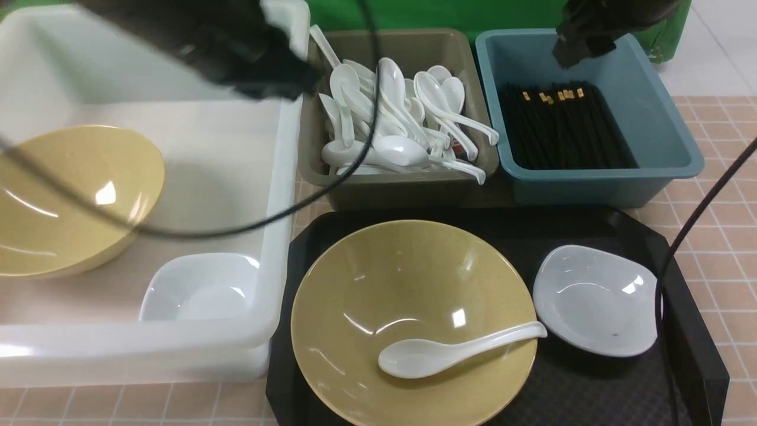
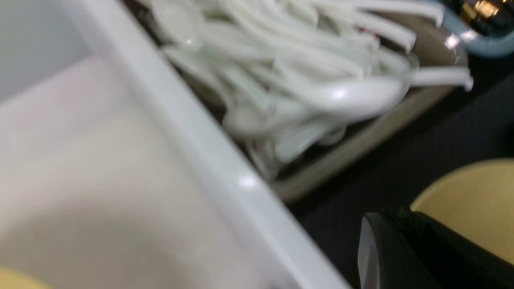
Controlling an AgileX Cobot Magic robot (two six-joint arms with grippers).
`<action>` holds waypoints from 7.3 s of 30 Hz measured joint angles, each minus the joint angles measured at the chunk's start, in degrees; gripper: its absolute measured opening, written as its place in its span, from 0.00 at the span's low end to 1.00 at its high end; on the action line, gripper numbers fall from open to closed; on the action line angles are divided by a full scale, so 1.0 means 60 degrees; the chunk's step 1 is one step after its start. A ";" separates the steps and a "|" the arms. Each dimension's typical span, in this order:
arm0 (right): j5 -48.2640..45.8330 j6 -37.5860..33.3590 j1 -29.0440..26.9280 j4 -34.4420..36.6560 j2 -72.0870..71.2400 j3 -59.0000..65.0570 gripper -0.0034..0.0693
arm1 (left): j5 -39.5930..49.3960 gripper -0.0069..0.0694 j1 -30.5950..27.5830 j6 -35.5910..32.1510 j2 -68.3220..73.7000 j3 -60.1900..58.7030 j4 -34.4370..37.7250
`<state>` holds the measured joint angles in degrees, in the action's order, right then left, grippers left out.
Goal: On brown table put chopsticks spoon bowls plates into blue grey white boxes.
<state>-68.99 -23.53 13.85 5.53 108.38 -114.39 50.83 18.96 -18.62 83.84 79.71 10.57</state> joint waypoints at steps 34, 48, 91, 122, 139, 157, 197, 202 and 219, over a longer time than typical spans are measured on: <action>-0.0156 -0.3434 0.4302 0.0485 0.0123 0.4814 0.74 | -0.1855 0.09 -0.0055 -0.3776 -0.3342 -0.5220 0.3024; 0.0089 -0.3876 0.4302 0.0381 0.0404 0.5401 0.65 | -0.1855 0.09 -0.0055 -0.3895 -0.3342 -0.5220 0.3031; 0.4229 0.1808 0.1908 -0.0922 0.0761 -0.0350 0.94 | 0.1315 0.15 0.0023 -0.2134 0.2456 0.1780 0.2063; -0.0554 -0.0758 0.1889 0.0103 -0.1860 0.0725 0.27 | 0.1718 0.24 0.1936 -0.1113 0.5412 0.2216 -0.0075; -0.0539 -0.2092 0.4100 0.0472 -0.2301 -0.0031 0.10 | 0.2233 0.10 -0.0951 -0.0596 0.1480 0.1869 0.2280; 0.0087 -0.2112 0.5072 0.0495 -0.2035 -0.0146 0.10 | -0.0724 0.10 -1.0388 -0.1422 -0.0798 -0.2490 0.5180; -0.0498 0.1013 0.4067 -0.2308 -0.2371 0.0893 0.10 | 0.3160 0.73 -0.4059 -0.0462 0.1883 0.2302 0.3151; -0.0487 0.1922 0.2933 -0.2378 -0.3307 0.3140 0.10 | 0.2592 0.71 -0.0668 -0.0506 0.2677 0.2302 0.2550; 0.0339 0.3705 0.2179 -0.2403 -0.9147 0.9506 0.10 | -0.2330 0.71 0.4256 -0.0506 0.6019 0.2302 0.2343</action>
<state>-66.96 -1.30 26.92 -8.88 53.50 -57.35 36.85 44.50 -21.66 119.96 93.52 24.63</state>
